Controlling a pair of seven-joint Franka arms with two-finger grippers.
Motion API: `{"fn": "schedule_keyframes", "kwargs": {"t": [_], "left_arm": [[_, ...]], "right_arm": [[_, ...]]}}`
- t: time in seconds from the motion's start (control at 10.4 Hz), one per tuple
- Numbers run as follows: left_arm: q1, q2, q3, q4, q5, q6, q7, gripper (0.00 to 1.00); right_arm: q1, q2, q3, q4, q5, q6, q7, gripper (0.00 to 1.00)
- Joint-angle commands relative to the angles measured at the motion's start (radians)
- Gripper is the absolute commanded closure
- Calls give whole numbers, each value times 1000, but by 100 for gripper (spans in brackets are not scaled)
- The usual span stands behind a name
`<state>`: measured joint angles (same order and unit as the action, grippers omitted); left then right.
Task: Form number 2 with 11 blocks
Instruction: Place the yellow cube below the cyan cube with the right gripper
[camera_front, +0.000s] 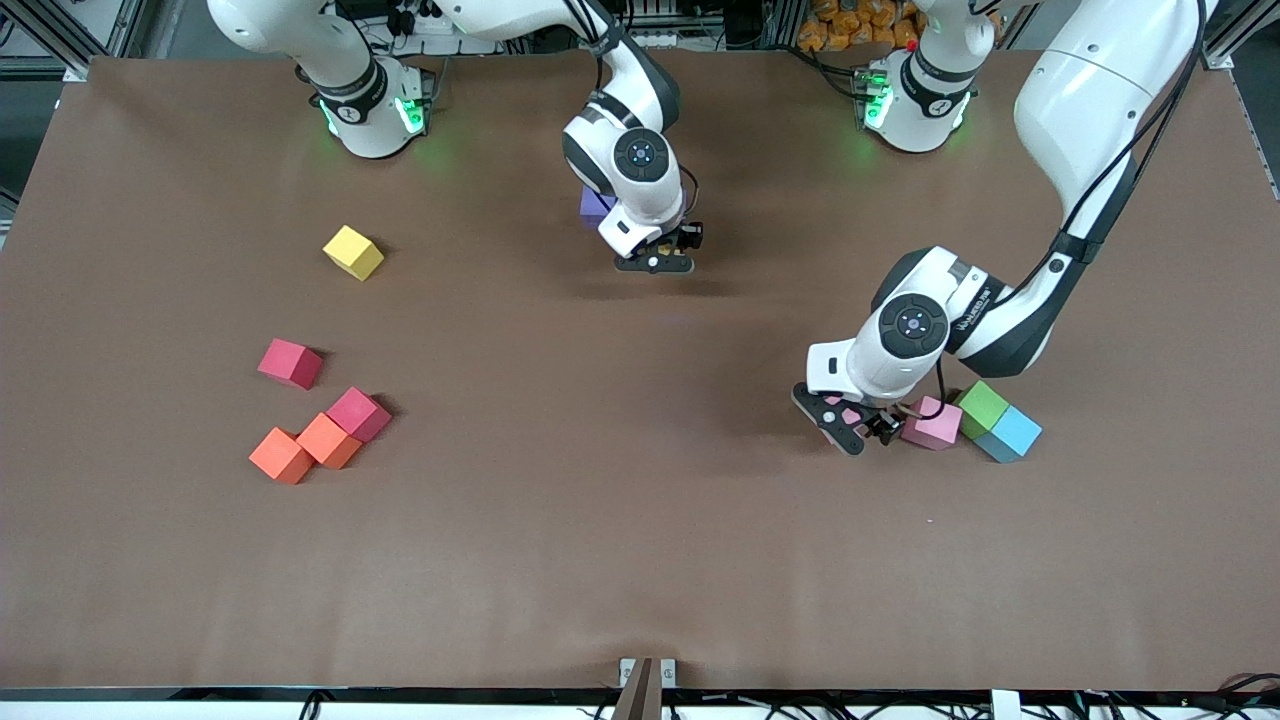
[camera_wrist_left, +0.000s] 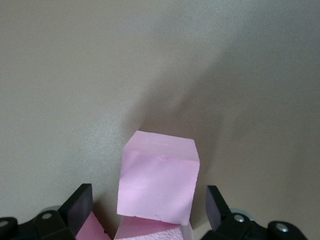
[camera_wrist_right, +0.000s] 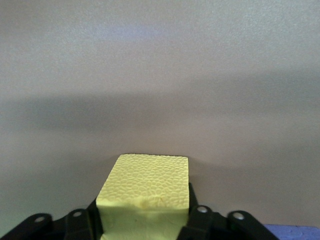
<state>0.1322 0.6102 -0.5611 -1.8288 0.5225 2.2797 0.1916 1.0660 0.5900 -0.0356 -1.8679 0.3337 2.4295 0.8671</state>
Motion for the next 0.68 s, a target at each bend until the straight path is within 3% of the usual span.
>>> {"fn": "schedule_keyframes", "kwargs": {"t": [0.0,0.58], "left_arm": [[0,23,-2,14,27,20,-3,0],[-2,45,10,11,56,43,-4,0]], "right_arm": [[14,36,-3,39,10,-1,52,0],[-3,14,-10,85,-4,-71,38,0]]}}
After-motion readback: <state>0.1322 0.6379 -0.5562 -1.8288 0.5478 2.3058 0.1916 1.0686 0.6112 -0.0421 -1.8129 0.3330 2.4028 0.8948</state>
